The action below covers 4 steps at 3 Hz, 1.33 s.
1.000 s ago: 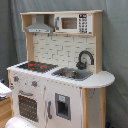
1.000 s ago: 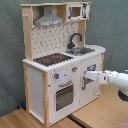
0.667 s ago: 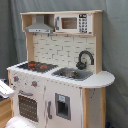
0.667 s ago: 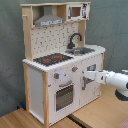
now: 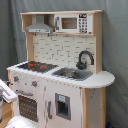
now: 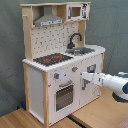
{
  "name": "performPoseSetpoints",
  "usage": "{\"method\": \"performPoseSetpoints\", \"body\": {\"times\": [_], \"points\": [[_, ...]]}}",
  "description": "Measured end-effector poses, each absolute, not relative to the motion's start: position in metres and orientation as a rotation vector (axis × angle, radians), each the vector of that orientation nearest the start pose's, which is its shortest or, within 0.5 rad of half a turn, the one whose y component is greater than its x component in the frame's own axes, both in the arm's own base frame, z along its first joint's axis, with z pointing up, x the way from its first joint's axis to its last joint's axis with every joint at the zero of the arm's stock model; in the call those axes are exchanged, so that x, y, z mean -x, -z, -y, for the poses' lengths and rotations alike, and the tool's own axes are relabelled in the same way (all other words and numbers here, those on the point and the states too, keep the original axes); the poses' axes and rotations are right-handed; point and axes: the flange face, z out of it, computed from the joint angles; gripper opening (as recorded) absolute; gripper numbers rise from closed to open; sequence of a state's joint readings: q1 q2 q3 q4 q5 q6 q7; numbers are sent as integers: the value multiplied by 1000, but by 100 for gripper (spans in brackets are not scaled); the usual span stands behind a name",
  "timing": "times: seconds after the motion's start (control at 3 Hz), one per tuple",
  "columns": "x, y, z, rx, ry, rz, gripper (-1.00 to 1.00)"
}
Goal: Play with the kitchen
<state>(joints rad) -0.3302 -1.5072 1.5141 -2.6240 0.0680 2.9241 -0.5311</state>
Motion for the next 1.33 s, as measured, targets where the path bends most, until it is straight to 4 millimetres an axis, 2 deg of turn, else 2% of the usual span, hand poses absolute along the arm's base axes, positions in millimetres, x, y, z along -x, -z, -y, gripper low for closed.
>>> {"method": "performPoseSetpoints", "body": {"times": [0.67, 1.0, 1.33], "points": [[-222, -341, -391, -1088, -965, -1340, 100], [-231, -341, -376, -1134, -1027, -1311, 100], [-239, -344, -371, -1159, -1106, -1297, 100]]}}
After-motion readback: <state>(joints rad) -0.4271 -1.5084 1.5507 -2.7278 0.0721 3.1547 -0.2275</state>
